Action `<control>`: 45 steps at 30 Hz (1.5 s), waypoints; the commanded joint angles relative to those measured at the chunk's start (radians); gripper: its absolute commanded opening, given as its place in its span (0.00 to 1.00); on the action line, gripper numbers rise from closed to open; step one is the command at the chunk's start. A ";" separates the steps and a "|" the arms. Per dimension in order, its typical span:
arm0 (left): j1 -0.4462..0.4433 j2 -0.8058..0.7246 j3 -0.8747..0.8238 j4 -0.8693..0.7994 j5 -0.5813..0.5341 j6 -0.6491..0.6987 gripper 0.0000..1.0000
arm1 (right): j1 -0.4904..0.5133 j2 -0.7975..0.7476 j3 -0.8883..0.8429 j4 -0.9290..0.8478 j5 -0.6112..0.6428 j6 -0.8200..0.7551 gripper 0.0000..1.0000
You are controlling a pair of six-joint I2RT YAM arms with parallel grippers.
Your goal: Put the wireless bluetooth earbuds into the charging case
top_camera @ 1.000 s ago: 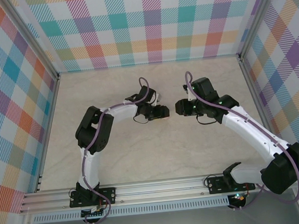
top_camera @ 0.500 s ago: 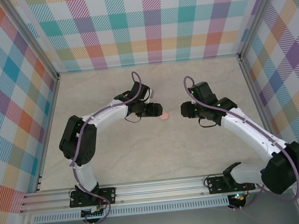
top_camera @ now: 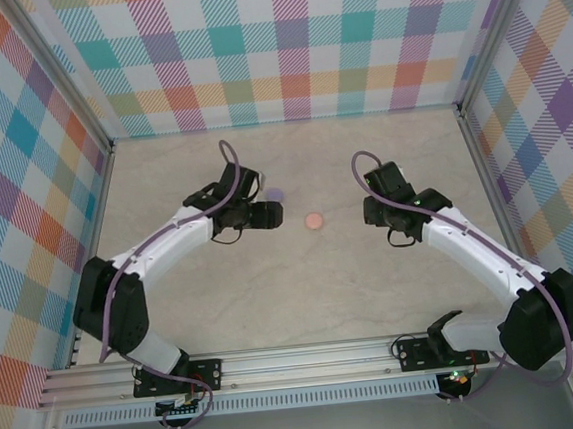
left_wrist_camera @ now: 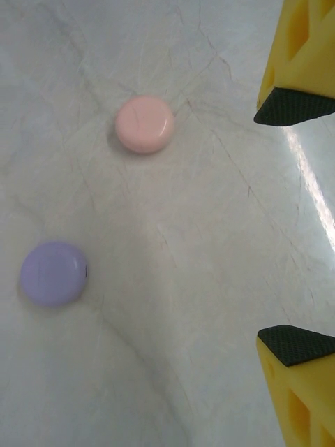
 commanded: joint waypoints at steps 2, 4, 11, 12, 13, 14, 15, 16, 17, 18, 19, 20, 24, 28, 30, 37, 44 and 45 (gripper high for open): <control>0.038 -0.106 -0.070 -0.024 -0.149 0.027 0.80 | -0.040 0.020 -0.049 -0.043 0.139 0.057 0.52; 0.057 -0.144 -0.098 -0.027 -0.189 0.038 0.81 | -0.065 0.014 -0.074 -0.034 0.155 0.073 0.56; 0.149 -0.244 -0.189 -0.027 -0.305 0.104 0.91 | -0.146 -0.031 -0.181 0.084 0.157 0.028 0.67; 0.163 -0.254 -0.201 -0.022 -0.324 0.112 0.93 | -0.158 -0.034 -0.191 0.098 0.157 0.021 0.67; 0.178 -0.265 -0.215 -0.017 -0.347 0.121 0.95 | -0.173 -0.036 -0.200 0.113 0.158 0.015 0.68; 0.193 -0.274 -0.231 -0.005 -0.367 0.128 0.97 | -0.188 -0.038 -0.210 0.127 0.156 0.011 0.69; 0.206 -0.283 -0.244 0.009 -0.381 0.136 0.99 | -0.201 -0.038 -0.217 0.141 0.155 0.005 0.69; 0.218 -0.293 -0.261 0.026 -0.394 0.147 1.00 | -0.213 -0.039 -0.228 0.166 0.152 -0.012 0.70; 0.231 -0.302 -0.280 0.045 -0.404 0.157 1.00 | -0.219 -0.039 -0.249 0.214 0.143 -0.048 0.70; 0.243 -0.309 -0.294 0.062 -0.412 0.167 1.00 | -0.221 -0.039 -0.267 0.253 0.127 -0.080 0.70; 0.253 -0.314 -0.314 0.083 -0.423 0.170 1.00 | -0.225 -0.039 -0.281 0.290 0.112 -0.104 0.71; 0.266 -0.319 -0.333 0.107 -0.437 0.168 1.00 | -0.229 -0.036 -0.292 0.317 0.098 -0.118 0.71; 0.294 -0.329 -0.431 0.298 -0.484 0.199 1.00 | -0.255 -0.009 -0.310 0.403 0.020 -0.192 0.74; 0.305 -0.331 -0.549 0.519 -0.484 0.269 1.00 | -0.286 0.011 -0.351 0.535 -0.056 -0.264 0.76; 0.322 -0.333 -0.596 0.606 -0.444 0.279 1.00 | -0.313 0.004 -0.390 0.616 -0.104 -0.282 0.76; 0.405 -0.313 -0.732 0.888 -0.225 0.293 1.00 | -0.383 -0.033 -0.543 0.935 -0.231 -0.340 0.79; 0.458 -0.236 -0.817 1.147 -0.088 0.278 1.00 | -0.449 -0.043 -0.644 1.164 -0.327 -0.350 0.80; 0.461 -0.229 -0.816 1.156 -0.076 0.276 1.00 | -0.456 -0.042 -0.650 1.182 -0.338 -0.350 0.80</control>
